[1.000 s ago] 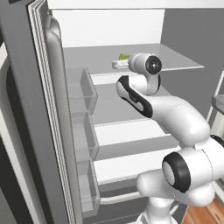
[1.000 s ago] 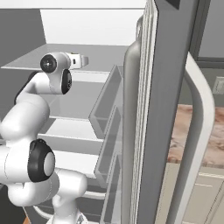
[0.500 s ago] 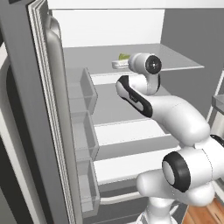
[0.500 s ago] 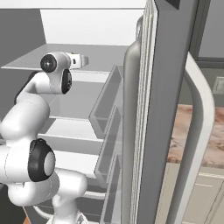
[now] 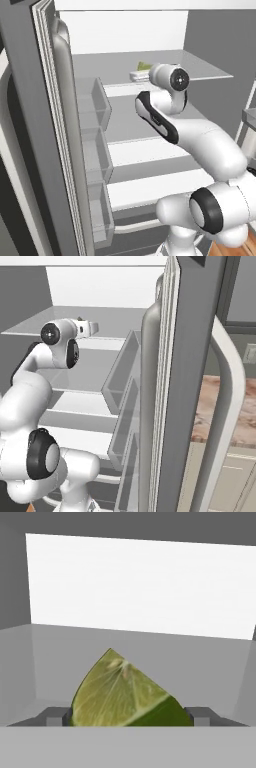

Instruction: There is a bowl on the dining counter. Grab a lemon wedge from the fridge and place it in the bowl. Then get the liquor bottle and glass cup from the cabinet and place them next to the bowl.

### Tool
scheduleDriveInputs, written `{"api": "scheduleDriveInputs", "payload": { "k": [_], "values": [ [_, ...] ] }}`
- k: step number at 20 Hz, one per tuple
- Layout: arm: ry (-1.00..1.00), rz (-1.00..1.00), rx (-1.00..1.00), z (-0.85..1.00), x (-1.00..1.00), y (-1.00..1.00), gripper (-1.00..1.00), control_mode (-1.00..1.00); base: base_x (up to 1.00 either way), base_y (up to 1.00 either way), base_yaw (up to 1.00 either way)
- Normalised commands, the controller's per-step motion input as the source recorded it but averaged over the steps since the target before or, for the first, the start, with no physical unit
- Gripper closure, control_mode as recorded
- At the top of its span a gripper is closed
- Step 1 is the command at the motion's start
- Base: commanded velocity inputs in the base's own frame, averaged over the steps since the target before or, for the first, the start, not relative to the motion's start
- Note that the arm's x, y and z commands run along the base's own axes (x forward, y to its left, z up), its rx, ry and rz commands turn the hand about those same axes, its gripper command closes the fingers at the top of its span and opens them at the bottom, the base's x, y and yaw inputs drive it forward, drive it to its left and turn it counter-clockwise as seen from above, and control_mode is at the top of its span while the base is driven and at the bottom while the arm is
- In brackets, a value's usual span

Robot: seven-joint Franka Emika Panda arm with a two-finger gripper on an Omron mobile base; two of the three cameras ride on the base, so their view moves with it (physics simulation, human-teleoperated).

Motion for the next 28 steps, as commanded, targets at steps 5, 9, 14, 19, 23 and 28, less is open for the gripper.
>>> {"api": "scheduleDriveInputs", "payload": {
  "k": [5,9,14,19,23,28],
  "values": [
    [-0.15,0.00,0.00,0.00,-0.91,0.00,1.00,-1.00,0.00,0.00,0.00],
    [-0.11,-0.01,0.00,0.00,-1.00,0.00,1.00,-1.00,0.00,0.00,0.00],
    [-0.06,-0.02,0.01,0.12,-1.00,0.00,1.00,-1.00,0.00,0.00,0.00],
    [-0.08,-0.03,0.01,0.18,-1.00,0.00,1.00,-1.00,0.00,0.00,0.00],
    [-0.02,-0.02,0.03,0.17,-1.00,0.00,1.00,-1.00,0.00,0.00,0.00],
    [0.04,-0.04,0.07,0.23,-0.95,0.00,1.00,-1.00,0.00,0.00,0.00]
  ]
}}
